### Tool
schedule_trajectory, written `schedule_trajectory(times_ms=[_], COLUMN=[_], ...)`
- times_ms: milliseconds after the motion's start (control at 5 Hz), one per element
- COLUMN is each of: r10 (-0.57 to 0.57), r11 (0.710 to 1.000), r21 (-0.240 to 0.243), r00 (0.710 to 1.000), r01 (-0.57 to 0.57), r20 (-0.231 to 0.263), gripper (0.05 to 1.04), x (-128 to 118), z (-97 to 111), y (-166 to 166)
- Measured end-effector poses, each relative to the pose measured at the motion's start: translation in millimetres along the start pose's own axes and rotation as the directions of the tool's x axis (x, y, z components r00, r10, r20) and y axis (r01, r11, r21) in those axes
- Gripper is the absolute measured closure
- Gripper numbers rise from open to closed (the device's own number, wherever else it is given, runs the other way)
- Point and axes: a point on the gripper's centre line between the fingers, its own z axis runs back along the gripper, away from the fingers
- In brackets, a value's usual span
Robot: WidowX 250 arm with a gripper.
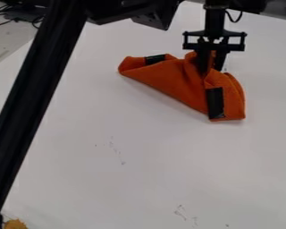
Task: Fold the clot from bottom to top
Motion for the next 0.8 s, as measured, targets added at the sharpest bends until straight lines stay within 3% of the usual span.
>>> schedule_trajectory(times_ms=[200, 400, 600, 800], r10=[-0.018, -0.050, -0.003, 0.067], r11=[1.000, 0.998, 1.000, 0.998], r21=[0.011, -0.016, 0.011, 0.005], r00=[1.000, 0.991, 0.996, 0.997], r01=[0.018, 0.053, 0.002, -0.067], r20=[0.018, 0.124, 0.084, 0.032], gripper=[0.255, 0.079, 0.082, 0.084], x=[-1.1, -3.2, -19.0, -58.5], z=[13.5, 57.1, 66.1, 73.6], y=[0.2, -4.2, 13.2, 47.6])
